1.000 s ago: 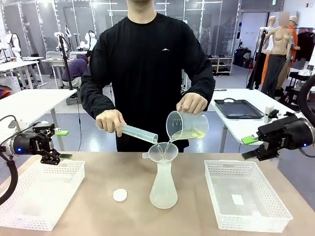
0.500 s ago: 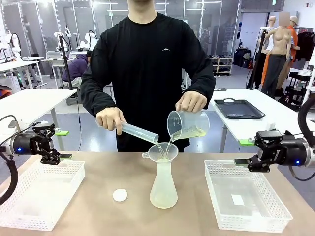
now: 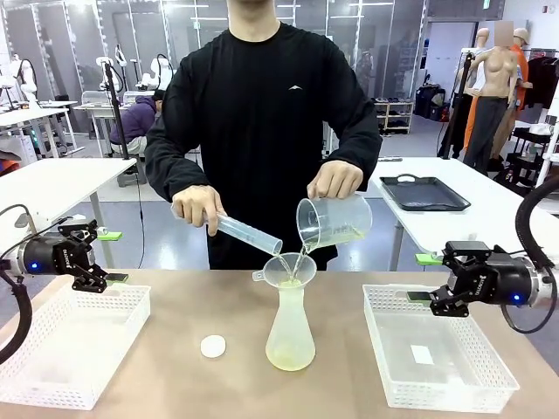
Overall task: Prepare the solutions needed for the experiment.
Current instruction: Once the solution is in the Big flask , pick up the Plastic Funnel and place it back into the right Organizing basket.
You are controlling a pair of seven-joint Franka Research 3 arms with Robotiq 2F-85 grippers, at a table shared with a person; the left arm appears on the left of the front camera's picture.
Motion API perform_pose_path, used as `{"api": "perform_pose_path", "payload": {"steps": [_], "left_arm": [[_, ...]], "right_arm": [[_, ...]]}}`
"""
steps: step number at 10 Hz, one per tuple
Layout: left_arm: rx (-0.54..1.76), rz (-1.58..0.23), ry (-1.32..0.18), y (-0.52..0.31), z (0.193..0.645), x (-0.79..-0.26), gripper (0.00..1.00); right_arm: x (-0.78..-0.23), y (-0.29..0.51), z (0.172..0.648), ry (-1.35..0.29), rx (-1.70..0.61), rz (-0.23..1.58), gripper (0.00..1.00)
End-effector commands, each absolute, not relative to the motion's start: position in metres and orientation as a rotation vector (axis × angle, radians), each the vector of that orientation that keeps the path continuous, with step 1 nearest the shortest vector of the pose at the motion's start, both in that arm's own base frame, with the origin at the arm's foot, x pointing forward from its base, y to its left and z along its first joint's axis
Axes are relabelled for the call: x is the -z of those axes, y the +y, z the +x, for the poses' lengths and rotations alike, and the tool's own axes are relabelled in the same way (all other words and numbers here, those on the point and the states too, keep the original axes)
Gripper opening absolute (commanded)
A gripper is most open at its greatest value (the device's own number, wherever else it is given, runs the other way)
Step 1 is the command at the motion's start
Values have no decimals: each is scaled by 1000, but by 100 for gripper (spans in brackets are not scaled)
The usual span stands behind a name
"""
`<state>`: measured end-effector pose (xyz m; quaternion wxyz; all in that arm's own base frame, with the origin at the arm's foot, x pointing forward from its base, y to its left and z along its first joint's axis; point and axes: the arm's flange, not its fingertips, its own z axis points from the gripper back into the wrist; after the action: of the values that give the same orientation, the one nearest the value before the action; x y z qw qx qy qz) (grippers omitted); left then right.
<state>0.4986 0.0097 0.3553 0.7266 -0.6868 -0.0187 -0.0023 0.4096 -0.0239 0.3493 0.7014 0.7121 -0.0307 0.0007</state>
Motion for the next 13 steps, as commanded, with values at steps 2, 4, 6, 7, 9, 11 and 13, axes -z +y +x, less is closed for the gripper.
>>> {"api": "perform_pose_path", "payload": {"steps": [2, 4, 6, 7, 9, 11, 13], "left_arm": [[8, -1520, -28, 10, 498, -358, 100], [8, -1520, -28, 10, 498, -358, 100], [8, -1520, -28, 10, 498, -358, 100], [8, -1520, -28, 10, 498, -358, 100], [8, -1520, -28, 10, 498, -358, 100], [8, -1520, -28, 10, 498, -358, 100], [8, -1520, -28, 10, 498, -358, 100]], "right_arm": [[-353, -26, 409, -88, -20, 1580, 84], [-353, -26, 409, -88, -20, 1580, 84], [-353, -26, 409, -88, -20, 1580, 84], [-353, -26, 409, -88, -20, 1580, 84], [-353, -26, 409, -88, -20, 1580, 84], [-353, -26, 409, -88, -20, 1580, 84], [-353, -26, 409, -88, -20, 1580, 84]]}}
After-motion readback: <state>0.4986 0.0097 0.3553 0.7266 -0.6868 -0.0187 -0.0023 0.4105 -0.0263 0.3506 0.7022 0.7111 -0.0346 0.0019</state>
